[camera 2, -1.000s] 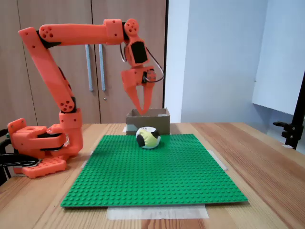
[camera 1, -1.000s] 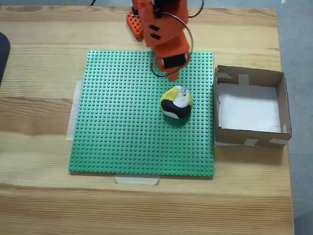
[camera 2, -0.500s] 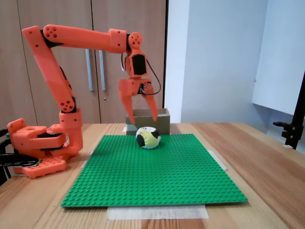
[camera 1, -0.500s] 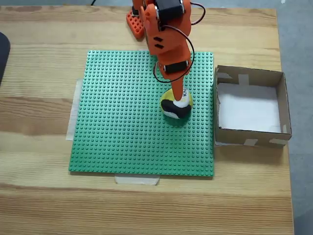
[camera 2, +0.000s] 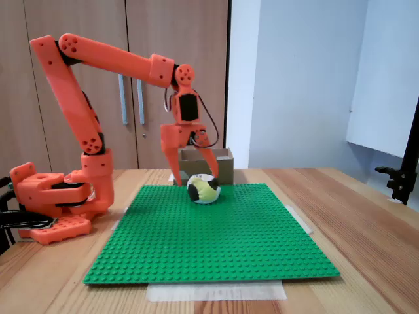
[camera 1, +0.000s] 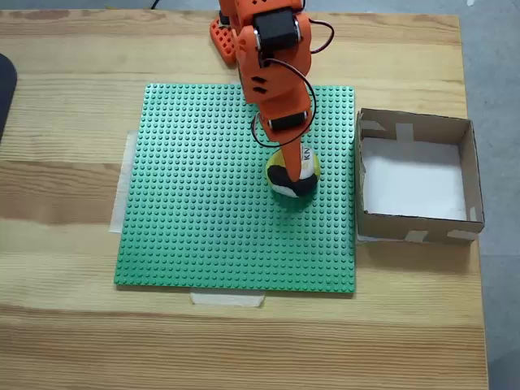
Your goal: Pick the ball and put it in the box.
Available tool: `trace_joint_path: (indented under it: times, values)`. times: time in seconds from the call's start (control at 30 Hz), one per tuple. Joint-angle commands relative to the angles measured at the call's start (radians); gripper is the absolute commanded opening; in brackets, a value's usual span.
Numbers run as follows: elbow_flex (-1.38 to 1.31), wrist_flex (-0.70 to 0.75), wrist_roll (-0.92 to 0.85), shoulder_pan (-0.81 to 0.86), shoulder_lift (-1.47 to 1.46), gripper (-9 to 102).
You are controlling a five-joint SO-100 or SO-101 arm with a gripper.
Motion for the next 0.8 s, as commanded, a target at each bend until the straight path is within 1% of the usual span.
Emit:
trace_joint_path:
  times: [0.0,0.4,0.77]
  values:
    - [0.002,-0.032,-0.009,0.009,0.006,43]
    - [0.040,-0.109,-0.003,0.000,0.011,43]
    - [0.052,-0.153,-0.006,-0.008,0.008,39]
